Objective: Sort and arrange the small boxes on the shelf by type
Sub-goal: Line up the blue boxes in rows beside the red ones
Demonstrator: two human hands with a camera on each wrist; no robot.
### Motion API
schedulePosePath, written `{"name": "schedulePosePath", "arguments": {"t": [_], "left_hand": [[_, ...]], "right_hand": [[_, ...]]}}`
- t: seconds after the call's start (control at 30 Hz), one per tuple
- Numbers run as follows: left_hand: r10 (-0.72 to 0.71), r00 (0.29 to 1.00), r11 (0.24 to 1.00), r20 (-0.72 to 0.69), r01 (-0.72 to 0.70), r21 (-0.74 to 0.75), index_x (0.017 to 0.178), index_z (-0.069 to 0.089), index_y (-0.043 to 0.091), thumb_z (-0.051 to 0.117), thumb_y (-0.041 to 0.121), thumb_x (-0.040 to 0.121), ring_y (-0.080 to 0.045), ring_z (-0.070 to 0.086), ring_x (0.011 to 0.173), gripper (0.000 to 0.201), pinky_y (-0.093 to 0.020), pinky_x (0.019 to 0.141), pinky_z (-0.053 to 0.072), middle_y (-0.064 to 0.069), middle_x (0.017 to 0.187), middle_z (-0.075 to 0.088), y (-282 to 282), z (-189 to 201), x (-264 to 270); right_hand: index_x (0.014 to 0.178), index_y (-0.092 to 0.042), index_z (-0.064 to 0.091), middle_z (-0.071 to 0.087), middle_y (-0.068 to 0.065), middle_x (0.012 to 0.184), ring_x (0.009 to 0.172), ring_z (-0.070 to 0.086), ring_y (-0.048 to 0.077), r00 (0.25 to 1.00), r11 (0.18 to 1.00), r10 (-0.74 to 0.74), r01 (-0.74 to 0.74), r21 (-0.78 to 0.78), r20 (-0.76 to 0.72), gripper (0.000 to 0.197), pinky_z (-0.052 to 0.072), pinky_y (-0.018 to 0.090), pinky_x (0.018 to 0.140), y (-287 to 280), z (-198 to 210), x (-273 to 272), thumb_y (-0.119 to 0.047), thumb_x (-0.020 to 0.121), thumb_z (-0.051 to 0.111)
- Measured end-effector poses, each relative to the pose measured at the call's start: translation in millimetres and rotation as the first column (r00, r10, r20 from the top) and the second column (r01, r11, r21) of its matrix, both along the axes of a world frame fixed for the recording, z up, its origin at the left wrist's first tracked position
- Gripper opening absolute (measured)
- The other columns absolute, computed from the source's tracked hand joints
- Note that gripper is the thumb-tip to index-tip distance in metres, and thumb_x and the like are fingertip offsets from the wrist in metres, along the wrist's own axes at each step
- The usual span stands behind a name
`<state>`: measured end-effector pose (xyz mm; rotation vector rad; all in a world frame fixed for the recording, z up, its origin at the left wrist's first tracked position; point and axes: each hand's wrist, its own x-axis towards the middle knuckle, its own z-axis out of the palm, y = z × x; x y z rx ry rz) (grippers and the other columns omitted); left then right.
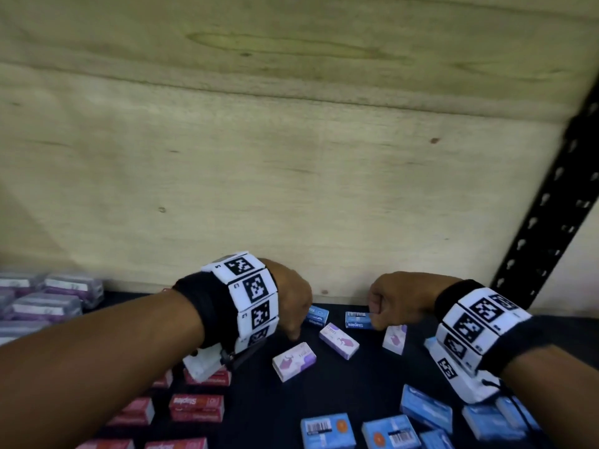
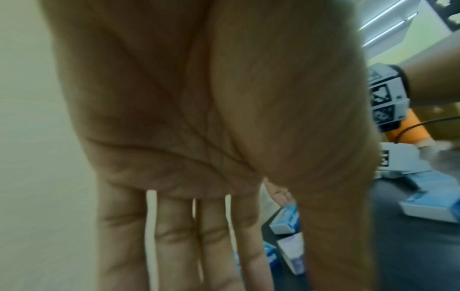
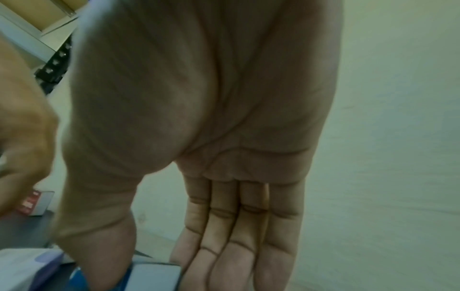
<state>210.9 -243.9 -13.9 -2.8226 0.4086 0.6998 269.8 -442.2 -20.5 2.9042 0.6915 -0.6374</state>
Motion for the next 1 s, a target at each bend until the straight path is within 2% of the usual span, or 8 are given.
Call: {"name": "schedulePosePath", "arguments": {"t": [0.07,0.13,0.2,0.37,0.5,0.77,0.9,1.0], "left_hand": [[-0.039,0.997,0.999,0.063,0.040,-0.012,0.132,0.055,0.023,0.061,0.028,0.094,-0.016,0.049,0.091,0.038,-0.024,0.068,0.039,-0.002,0.122,0.057,1.3,4.4,7.4],[-0.096,0.991,0.995,0.093,0.094,0.026,0.140,0.047,0.030,0.059,0.028,0.095,-0.020,0.052,0.104,0.046,-0.027,0.074,0.037,-0.001,0.133,0.052,-0.8,5.2,14.1],[-0.164,0.982,0.986,0.099,0.159,0.049,0.144,0.043,0.031,0.060,0.028,0.095,-0.022,0.052,0.116,0.051,-0.027,0.079,0.036,-0.001,0.137,0.051,-1.4,2.6,17.7],[-0.264,0.960,0.963,0.089,0.259,0.072,0.148,0.039,0.029,0.063,0.023,0.094,-0.021,0.051,0.121,0.060,-0.023,0.076,0.031,-0.001,0.139,0.052,-6.7,3.9,25.9],[-0.342,0.938,0.932,0.052,0.331,0.147,0.152,0.028,0.036,0.064,0.012,0.091,-0.021,0.053,0.117,0.074,-0.026,0.073,0.034,-0.003,0.136,0.053,-12.2,3.3,32.8],[-0.432,0.898,0.885,0.089,0.402,0.236,0.143,0.039,0.040,0.071,0.017,0.085,-0.025,0.058,0.108,0.070,-0.034,0.069,0.043,-0.003,0.128,0.056,-9.8,-6.3,37.4],[-0.440,0.891,0.880,0.111,0.404,0.248,0.135,0.049,0.029,0.077,0.032,0.079,-0.026,0.059,0.101,0.062,-0.032,0.066,0.039,-0.004,0.117,0.059,-7.2,-3.1,39.5],[-0.399,0.908,0.900,0.128,0.361,0.245,0.123,0.056,0.015,0.076,0.048,0.077,-0.025,0.057,0.089,0.060,-0.032,0.065,0.041,-0.007,0.110,0.061,-7.0,-1.4,40.1]], "right_hand": [[0.101,-0.019,0.069,0.072,-0.002,0.098,0.094,0.068,0.020,1.000,1.000,0.007,-0.007,-0.018,-0.007,0.027,0.056,0.037,0.088,1.1,-1.6,0.5,-0.040,0.084,0.068],[0.102,-0.018,0.069,0.072,-0.002,0.098,0.094,0.067,0.020,1.000,0.999,0.016,-0.017,-0.035,-0.010,0.028,0.056,0.037,0.088,1.7,-3.7,0.5,-0.040,0.083,0.068],[0.103,-0.018,0.068,0.071,-0.001,0.099,0.094,0.067,0.020,1.000,0.998,0.026,-0.026,-0.048,-0.004,0.030,0.055,0.036,0.087,2.3,-5.3,0.7,-0.040,0.083,0.070],[0.110,-0.024,0.060,0.066,-0.005,0.106,0.097,0.063,0.018,1.000,0.999,0.020,-0.020,-0.030,-0.017,0.045,0.052,0.033,0.085,1.1,-5.7,-0.2,-0.043,0.075,0.081],[0.109,-0.026,0.053,0.062,-0.004,0.109,0.095,0.062,0.018,0.999,0.998,0.052,-0.052,-0.020,-0.015,0.049,0.053,0.037,0.087,2.7,-6.2,-4.1,-0.039,0.072,0.084],[0.102,-0.027,0.058,0.064,-0.004,0.105,0.092,0.062,0.017,0.998,0.998,0.054,-0.054,0.011,0.018,0.041,0.052,0.033,0.082,2.5,-10.2,-4.7,-0.036,0.073,0.084],[0.102,-0.027,0.062,0.067,-0.006,0.101,0.091,0.064,0.015,0.999,0.997,0.050,-0.051,0.056,0.018,0.033,0.053,0.030,0.083,-1.9,-9.6,-3.9,-0.034,0.077,0.082],[0.110,-0.026,0.069,0.070,-0.007,0.104,0.096,0.066,0.014,0.999,0.996,0.041,-0.041,0.074,0.013,0.024,0.053,0.031,0.090,-4.3,-4.4,-4.4,-0.030,0.086,0.072]]}}
